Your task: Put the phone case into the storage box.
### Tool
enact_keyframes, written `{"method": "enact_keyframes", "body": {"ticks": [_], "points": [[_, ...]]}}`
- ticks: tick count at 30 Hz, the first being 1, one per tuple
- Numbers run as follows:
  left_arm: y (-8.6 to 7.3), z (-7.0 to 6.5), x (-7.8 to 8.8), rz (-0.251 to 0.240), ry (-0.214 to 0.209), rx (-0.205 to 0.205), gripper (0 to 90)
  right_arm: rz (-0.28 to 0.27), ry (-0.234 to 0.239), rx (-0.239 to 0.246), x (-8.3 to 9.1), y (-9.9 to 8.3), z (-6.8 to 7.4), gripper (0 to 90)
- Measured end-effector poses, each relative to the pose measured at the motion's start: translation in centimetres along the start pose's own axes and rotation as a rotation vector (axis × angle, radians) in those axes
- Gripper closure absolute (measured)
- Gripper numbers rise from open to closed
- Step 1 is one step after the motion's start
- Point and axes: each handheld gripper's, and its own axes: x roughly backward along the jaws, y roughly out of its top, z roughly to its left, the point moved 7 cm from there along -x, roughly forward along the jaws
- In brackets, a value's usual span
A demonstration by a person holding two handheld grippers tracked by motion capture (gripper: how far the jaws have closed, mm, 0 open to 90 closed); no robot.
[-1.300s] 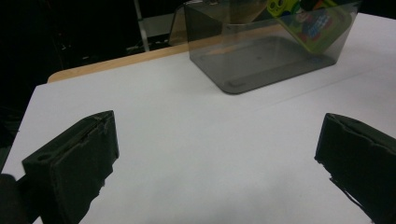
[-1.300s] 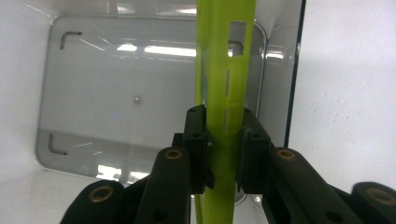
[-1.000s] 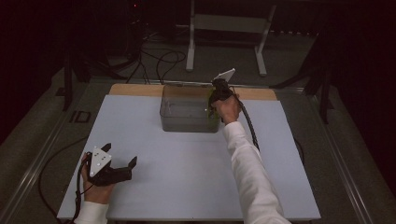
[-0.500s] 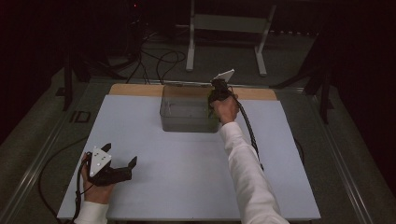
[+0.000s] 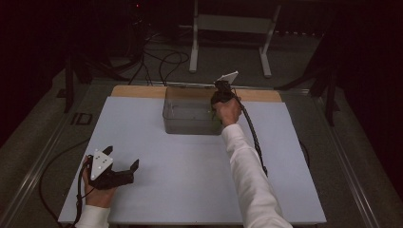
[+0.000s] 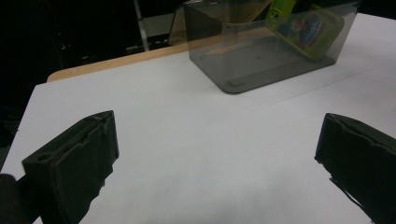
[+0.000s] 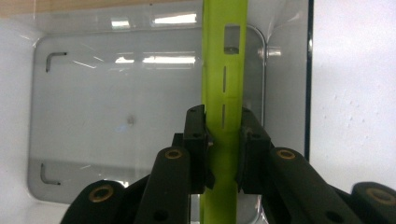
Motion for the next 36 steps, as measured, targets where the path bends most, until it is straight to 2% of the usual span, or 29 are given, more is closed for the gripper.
{"method": "enact_keyframes", "body": {"ticks": [11,27,36], "points": [[-0.01,0.01,-0.02,0.001,0.000,0.001,0.0,0.034,0.026,-0.014,-0.10,-0.25,0.22,77.3],[0.03,0.01,0.06,-0.001,-0.001,0.000,0.0,-0.012,-0.032,0.007,-0.49,-0.11,0.35,76.7],[0.04,-0.03,0.06,-0.001,-0.001,0.000,0.0,-0.020,-0.040,0.000,-0.57,-0.08,0.44,76.4]]}}
